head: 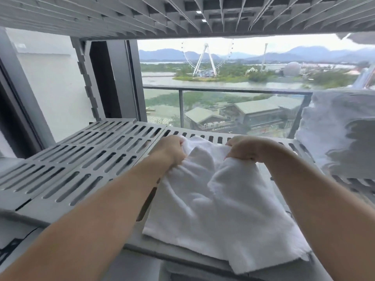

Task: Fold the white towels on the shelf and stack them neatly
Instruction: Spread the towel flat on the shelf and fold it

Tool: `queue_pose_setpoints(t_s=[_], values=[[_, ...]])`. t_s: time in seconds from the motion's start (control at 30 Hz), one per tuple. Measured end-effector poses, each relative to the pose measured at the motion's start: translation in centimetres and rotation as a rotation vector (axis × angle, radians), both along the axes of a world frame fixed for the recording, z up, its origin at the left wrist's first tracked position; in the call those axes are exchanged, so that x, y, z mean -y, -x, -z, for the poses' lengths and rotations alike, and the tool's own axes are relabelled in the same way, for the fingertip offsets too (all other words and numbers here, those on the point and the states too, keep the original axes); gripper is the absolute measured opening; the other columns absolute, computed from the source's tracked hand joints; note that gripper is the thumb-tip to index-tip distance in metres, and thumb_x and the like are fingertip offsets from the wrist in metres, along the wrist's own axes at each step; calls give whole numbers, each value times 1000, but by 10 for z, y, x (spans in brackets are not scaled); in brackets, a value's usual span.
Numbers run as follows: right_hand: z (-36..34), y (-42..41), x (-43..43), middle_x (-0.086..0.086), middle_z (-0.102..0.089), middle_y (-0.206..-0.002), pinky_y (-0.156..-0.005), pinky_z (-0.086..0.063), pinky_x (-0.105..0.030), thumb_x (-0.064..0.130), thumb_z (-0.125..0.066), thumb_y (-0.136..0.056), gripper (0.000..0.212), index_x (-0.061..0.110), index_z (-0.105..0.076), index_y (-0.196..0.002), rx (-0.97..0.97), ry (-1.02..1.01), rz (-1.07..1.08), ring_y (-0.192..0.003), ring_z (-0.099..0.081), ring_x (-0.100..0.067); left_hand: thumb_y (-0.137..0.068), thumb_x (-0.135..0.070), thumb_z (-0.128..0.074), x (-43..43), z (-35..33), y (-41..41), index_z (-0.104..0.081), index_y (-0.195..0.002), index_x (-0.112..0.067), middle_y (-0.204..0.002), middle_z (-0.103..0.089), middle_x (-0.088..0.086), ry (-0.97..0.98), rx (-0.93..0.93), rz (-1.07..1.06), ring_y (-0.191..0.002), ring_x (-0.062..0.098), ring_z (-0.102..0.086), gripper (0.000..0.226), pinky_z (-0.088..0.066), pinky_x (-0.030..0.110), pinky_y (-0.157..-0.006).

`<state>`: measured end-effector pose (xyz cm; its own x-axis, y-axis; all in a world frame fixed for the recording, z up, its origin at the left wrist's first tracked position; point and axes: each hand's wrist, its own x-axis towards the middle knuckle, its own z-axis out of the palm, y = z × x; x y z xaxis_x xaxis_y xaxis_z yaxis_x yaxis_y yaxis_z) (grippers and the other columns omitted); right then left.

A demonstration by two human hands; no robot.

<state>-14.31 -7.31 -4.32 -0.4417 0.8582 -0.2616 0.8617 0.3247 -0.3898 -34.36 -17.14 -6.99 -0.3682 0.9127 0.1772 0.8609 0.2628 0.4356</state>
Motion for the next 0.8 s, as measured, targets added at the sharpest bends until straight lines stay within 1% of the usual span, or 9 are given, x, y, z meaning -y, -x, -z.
queue_pose_setpoints(t_s=[0.1, 0.2, 0.27, 0.37, 0.47, 0.53, 0.6, 0.7, 0.8], values=[[-7, -6, 4, -8, -72, -101, -78, -53, -33, 14, -76, -79, 28, 20, -73, -107, -157, -125, -58, -95, -69, -30, -82, -19, -67, 6, 0, 24, -65, -118, -25, -109, -67, -1, -112, 105, -2, -95, 20, -59, 37, -41, 26, -77], [-15, 3, -1, -8, -70, -109, -94, -49, -35, 24, -72, -88, 44, 20, -61, -131, -504, -663, 129, -109, -64, -32, -85, -30, -66, 18, -2, 48, -59, -133, -24, -111, -70, -1, -282, 79, -85, -94, 20, -61, 49, -45, 29, -75], [-12, 18, 2, -13, -70, -118, -97, -48, -39, 32, -62, -95, 43, 18, -57, -135, -455, -790, 215, -114, -62, -35, -91, -33, -60, 30, 2, 59, -56, -134, -20, -113, -68, 5, -298, -46, -153, -98, 26, -63, 45, -50, 35, -75], [13, 42, 15, -15, -74, -109, -88, -51, -37, 32, -58, -95, 29, 19, -68, -120, -347, -715, 103, -104, -67, -35, -97, -27, -53, 45, 14, 64, -55, -131, -14, -122, -59, 11, -350, -236, -148, -108, 29, -59, 37, -50, 38, -78], [44, 55, 35, -8, -72, -111, -89, -52, -36, 39, -62, -91, 25, 24, -72, -109, -232, -560, 0, -104, -66, -31, -93, -10, -56, 47, 19, 58, -54, -134, -15, -124, -57, 10, -514, -363, 120, -114, 28, -55, 42, -49, 38, -96], [57, 56, 44, -8, -69, -119, -96, -50, -38, 43, -59, -90, 33, 26, -69, -118, -194, -499, -19, -110, -64, -29, -83, 7, -51, 42, 16, 47, -54, -135, -16, -130, -57, 7, -538, -429, 379, -121, 28, -51, 58, -45, 45, -102], [58, 50, 48, -10, -66, -127, -101, -47, -37, 40, -56, -92, 43, 22, -61, -131, -197, -498, -27, -116, -61, -29, -79, 11, -47, 34, 10, 36, -54, -139, -22, -140, -56, 2, -416, -456, 544, -134, 27, -45, 69, -38, 47, -110], [54, 29, 47, -14, -68, -123, -97, -48, -38, 21, -54, -93, 40, 16, -60, -132, -185, -516, 9, -114, -62, -32, -92, -11, -51, 19, 12, 28, -45, -146, -29, -143, -57, 1, -114, -522, 603, -141, 20, -42, 58, -17, 47, -124], [52, 14, 49, -14, -73, -106, -82, -50, -35, 19, -53, -92, 25, 15, -71, -109, -185, -593, 88, -100, -66, -33, -102, -34, -45, 12, 13, 28, -51, -141, -27, -118, -72, 3, -15, -494, 586, -119, 17, -63, 40, -8, 41, -126]])
